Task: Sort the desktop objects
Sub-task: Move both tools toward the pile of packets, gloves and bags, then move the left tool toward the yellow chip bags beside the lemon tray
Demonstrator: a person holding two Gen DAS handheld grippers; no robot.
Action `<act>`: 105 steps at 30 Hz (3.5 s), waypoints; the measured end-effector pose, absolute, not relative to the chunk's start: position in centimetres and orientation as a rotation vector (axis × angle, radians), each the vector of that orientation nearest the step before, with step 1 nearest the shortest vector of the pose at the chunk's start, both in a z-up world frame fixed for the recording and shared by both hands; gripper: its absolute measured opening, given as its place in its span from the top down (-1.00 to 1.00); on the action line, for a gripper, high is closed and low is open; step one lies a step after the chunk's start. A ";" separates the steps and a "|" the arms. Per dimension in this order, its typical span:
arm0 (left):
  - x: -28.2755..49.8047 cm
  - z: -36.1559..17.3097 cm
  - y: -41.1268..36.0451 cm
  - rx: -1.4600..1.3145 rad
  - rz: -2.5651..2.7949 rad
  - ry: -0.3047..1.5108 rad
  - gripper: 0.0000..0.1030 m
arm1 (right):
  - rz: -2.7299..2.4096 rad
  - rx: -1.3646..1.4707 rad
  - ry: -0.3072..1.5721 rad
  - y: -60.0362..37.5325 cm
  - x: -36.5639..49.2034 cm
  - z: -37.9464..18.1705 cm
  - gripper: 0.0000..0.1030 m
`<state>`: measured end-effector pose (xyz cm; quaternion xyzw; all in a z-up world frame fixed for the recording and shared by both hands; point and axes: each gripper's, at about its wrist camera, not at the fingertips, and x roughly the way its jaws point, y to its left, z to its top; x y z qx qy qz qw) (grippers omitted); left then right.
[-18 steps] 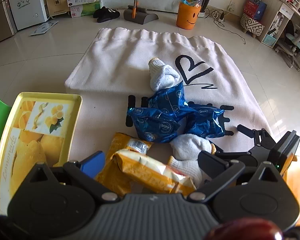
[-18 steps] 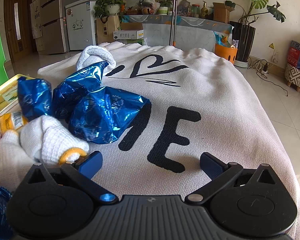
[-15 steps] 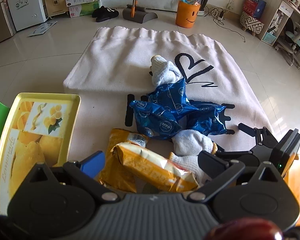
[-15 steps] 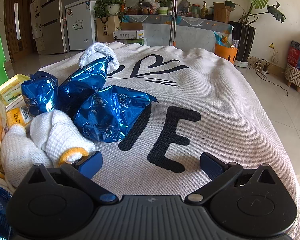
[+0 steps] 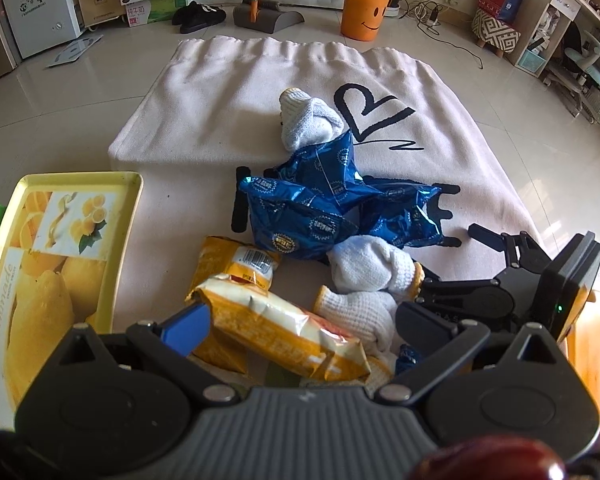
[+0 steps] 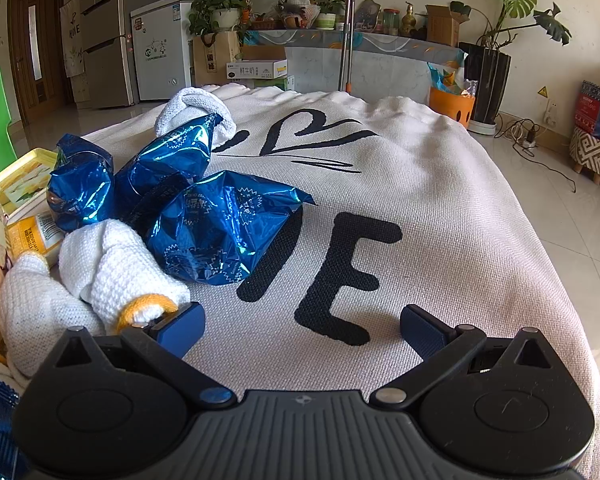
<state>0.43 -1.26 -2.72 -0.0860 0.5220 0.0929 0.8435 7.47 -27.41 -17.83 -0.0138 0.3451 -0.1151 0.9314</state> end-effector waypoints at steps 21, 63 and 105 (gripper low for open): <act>0.7 -6.1 -1.1 -0.199 0.229 1.227 -0.99 | -0.243 -0.021 0.710 -27.4 7.5 -17.8 -1.00; -5.6 -4.4 -2.0 -0.106 0.330 1.129 -0.99 | -0.689 0.322 0.908 -17.7 -0.6 -4.4 -1.00; -12.1 -6.8 -2.4 -0.220 0.368 1.157 -0.99 | -0.682 0.344 1.040 -13.6 -3.5 -7.3 -0.92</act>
